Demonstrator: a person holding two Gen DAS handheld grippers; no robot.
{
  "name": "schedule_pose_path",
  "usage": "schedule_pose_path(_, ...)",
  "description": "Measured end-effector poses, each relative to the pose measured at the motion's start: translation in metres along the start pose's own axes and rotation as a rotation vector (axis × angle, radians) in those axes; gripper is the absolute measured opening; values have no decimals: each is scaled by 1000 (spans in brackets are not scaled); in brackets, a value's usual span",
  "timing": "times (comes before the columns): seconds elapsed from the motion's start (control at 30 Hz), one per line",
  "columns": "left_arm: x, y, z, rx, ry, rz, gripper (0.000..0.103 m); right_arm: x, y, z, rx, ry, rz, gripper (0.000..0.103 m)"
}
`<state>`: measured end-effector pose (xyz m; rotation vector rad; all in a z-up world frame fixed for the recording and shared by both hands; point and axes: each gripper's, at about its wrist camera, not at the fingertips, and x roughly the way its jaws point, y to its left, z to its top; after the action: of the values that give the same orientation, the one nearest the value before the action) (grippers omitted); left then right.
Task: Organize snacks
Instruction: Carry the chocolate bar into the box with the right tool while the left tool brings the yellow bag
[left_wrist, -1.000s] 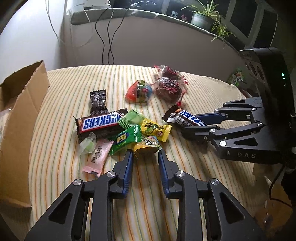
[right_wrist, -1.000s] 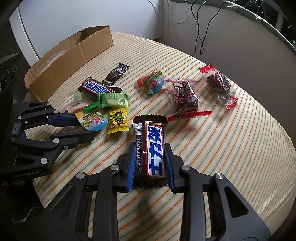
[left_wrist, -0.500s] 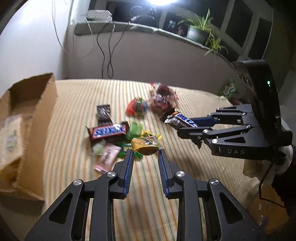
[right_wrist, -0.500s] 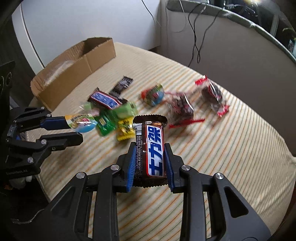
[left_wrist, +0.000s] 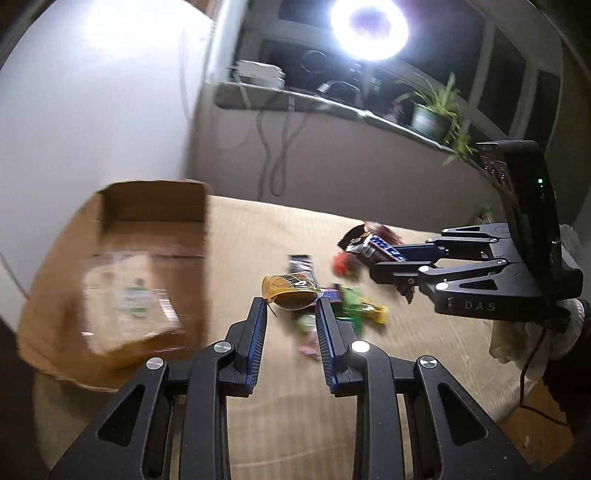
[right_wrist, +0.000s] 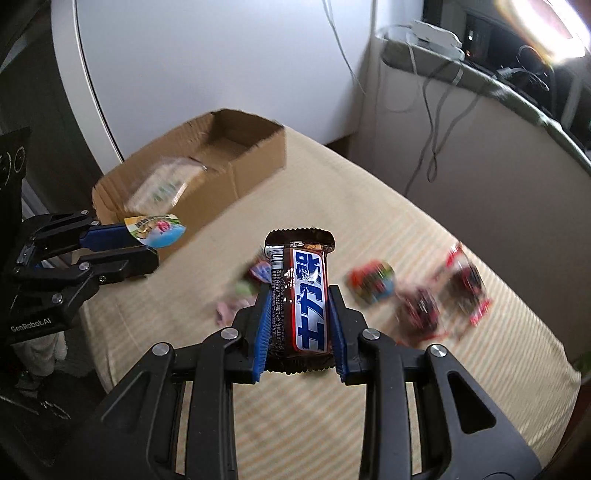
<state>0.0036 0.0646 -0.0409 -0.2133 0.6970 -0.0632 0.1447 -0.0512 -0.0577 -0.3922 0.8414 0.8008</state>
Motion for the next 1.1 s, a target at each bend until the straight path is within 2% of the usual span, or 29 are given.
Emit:
schedule_pose_path(0.27,-20,46,-1,-52,-32,91,25,22,36,47,-54,-20,39,29)
schedule_pose_path(0.6,-31,89,-4,-101,-49,171,25,55,69,89,-103,-20,68,29)
schedule_pose_path(1.1,-23,107,-5,-121,-31,208,25,103,96,119,-139,21,109,29)
